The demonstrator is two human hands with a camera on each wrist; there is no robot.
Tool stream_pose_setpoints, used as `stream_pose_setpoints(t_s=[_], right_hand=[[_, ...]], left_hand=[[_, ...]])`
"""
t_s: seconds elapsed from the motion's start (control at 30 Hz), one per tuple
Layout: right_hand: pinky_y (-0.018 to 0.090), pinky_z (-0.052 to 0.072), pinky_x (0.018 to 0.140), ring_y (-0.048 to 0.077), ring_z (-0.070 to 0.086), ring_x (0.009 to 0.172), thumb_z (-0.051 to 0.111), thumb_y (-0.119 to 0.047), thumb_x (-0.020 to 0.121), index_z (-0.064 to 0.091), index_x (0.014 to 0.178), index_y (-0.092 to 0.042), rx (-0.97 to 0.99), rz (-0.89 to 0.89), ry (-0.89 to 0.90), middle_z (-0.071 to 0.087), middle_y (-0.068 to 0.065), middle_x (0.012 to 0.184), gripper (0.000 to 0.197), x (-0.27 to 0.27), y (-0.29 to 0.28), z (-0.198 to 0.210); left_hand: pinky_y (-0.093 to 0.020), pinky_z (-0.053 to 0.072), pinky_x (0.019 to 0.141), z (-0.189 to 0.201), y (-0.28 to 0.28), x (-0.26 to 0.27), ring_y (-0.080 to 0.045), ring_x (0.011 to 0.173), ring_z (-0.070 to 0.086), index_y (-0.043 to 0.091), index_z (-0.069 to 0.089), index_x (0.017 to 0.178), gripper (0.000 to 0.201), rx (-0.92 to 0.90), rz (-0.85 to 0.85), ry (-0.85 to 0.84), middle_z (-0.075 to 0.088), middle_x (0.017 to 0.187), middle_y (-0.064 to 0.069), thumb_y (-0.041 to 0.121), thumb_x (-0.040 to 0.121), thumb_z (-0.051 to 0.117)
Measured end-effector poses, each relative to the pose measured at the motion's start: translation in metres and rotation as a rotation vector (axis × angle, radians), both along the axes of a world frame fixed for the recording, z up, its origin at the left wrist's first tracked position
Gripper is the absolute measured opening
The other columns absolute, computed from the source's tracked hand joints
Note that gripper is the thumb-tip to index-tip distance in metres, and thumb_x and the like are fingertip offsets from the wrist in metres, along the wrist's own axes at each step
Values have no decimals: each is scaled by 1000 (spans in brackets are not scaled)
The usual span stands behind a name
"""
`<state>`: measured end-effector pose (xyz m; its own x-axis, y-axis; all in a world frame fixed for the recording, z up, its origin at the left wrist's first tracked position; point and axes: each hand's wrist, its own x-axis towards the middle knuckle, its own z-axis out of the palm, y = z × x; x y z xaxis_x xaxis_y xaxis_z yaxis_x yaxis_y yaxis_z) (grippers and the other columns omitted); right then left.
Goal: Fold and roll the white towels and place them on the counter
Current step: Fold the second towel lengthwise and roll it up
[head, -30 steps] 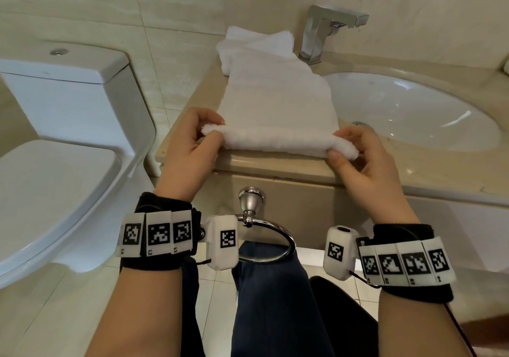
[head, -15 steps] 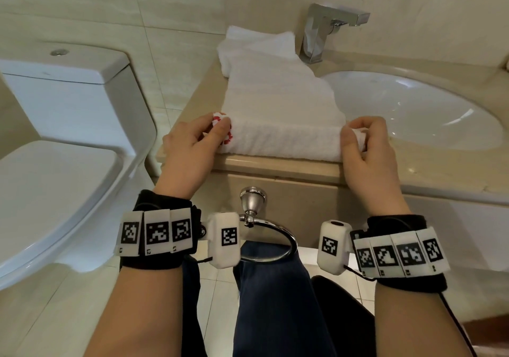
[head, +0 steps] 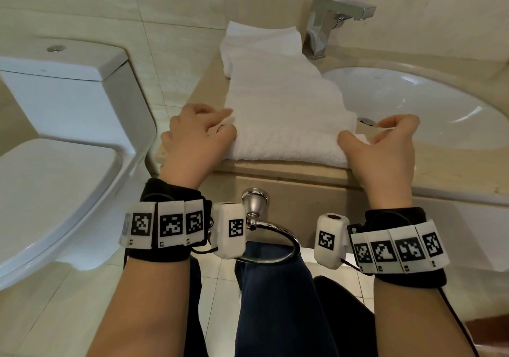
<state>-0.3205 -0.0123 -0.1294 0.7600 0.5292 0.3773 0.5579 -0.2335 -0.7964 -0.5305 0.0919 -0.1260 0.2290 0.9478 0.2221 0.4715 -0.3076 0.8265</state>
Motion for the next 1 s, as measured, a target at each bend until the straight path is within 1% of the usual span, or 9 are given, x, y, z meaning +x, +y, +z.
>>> stream_pose_setpoints(t_s=[0.07, 0.2, 0.37, 0.47, 0.53, 0.63, 0.73, 0.9, 1.0], right_hand=[[43, 43, 84, 23, 49, 92, 69, -33, 73, 46, 105, -13, 98, -4, -109, 46, -5, 88, 45, 0, 0, -5], [31, 26, 83, 22, 48, 99, 66, -34, 81, 58, 83, -20, 84, -7, -302, 56, -2, 91, 16, -4, 0, -11], [32, 24, 86, 22, 41, 108, 64, -38, 85, 61, 78, -19, 48, -7, -321, 47, -9, 85, 20, -12, -1, -12], [37, 26, 94, 6, 29, 92, 61, -46, 85, 60, 68, -20, 66, 10, -313, 33, -23, 74, 31, -18, -4, -14], [42, 29, 100, -4, 18, 91, 54, -56, 79, 66, 73, -18, 26, 37, -297, 34, -19, 79, 41, -18, -8, -15], [43, 27, 101, -2, 16, 95, 41, -58, 68, 69, 93, -17, -40, 133, -302, 35, -6, 98, 56, -16, -16, -15], [31, 22, 96, 16, 29, 113, 37, -53, 60, 63, 106, -21, -137, 206, -299, 33, -4, 106, 62, -14, -20, -13], [25, 22, 94, 24, 31, 122, 57, -29, 81, 59, 116, -27, -250, 287, -249, 40, -1, 119, 36, -11, -13, -9], [25, 24, 94, 24, 34, 122, 57, -32, 83, 59, 118, -31, -249, 306, -265, 43, 2, 127, 35, -11, -7, -11]], left_hand=[[-35, 35, 107, -4, 1, 1, -12, 122, 40, 36, 58, 119, 45, 118, -62, -87, 35, 121, 14, 30, 75, 53], [-3, 38, 85, -8, -3, 8, -3, 94, 55, 21, 66, 104, 24, 270, -139, -214, 51, 104, 10, 7, 85, 61], [-7, 43, 76, -13, -4, 3, 2, 81, 59, 23, 69, 87, 3, 264, -157, -256, 64, 83, 11, 24, 85, 68], [-4, 36, 69, -13, -6, 3, 5, 78, 53, 24, 70, 82, 21, 268, -189, -130, 60, 80, 14, 44, 78, 69], [-4, 34, 71, -12, -5, -1, 6, 83, 50, 25, 67, 89, 33, 239, -259, -67, 55, 86, 17, 49, 67, 64], [-10, 34, 74, -13, -2, -5, -3, 90, 47, 21, 63, 93, 39, 257, -312, 8, 51, 90, 17, 38, 59, 55], [-21, 38, 72, -16, -4, -1, -12, 87, 51, 14, 65, 89, 32, 312, -241, -28, 55, 84, 8, 30, 63, 55], [-26, 38, 65, -18, -6, 5, -12, 70, 50, 9, 66, 72, 15, 304, -62, -213, 55, 68, 11, 16, 64, 57], [-33, 43, 63, -15, -5, 4, -8, 67, 49, 13, 64, 67, 10, 250, 0, -276, 54, 63, 14, 14, 63, 55]])
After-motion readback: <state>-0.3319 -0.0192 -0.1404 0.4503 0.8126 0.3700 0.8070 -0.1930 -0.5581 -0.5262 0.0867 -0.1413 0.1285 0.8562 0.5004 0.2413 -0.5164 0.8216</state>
